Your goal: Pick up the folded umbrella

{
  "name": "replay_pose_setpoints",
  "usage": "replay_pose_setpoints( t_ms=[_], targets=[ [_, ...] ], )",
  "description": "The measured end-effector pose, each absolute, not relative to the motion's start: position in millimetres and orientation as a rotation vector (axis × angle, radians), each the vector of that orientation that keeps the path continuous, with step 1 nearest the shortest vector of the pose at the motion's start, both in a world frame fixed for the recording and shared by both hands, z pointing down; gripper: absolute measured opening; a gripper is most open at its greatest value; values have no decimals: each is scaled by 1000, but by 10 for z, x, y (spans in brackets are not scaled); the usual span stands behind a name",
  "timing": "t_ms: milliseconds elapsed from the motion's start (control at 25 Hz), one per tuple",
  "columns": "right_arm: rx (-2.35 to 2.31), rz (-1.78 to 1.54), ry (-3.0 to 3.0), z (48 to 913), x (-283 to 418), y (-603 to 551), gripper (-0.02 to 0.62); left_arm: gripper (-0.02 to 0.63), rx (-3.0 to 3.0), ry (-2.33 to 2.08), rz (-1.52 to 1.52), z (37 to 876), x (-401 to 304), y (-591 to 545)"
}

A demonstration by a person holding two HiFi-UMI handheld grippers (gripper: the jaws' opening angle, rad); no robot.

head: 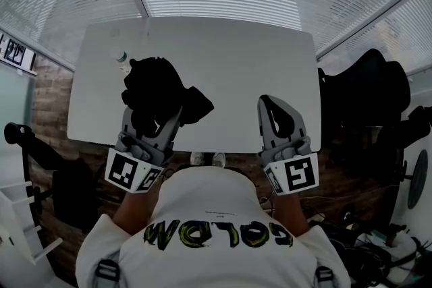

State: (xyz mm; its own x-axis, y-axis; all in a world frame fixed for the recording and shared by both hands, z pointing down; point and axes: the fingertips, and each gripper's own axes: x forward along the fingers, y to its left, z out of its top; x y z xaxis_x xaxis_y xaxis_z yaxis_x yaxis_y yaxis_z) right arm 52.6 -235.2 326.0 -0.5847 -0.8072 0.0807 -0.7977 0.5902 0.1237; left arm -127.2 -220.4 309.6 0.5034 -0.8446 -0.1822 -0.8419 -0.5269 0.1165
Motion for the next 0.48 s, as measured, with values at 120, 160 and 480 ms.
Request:
replay_pose_setpoints(
  t_ms=[120, 160, 480],
  targets=[
    [1361, -107, -2687, 3270, 505, -2357, 11, 247, 2711, -1521, -334, 3108, -1285, -2206],
    [1361, -106, -2687, 3274, 497, -2356, 11, 247, 2712, -1520, -334, 3111, -1288, -2205],
    [1360, -104, -2682, 3280, 476, -2352, 11, 247, 2718, -1511, -333, 3105, -1296, -2206]
  ],
)
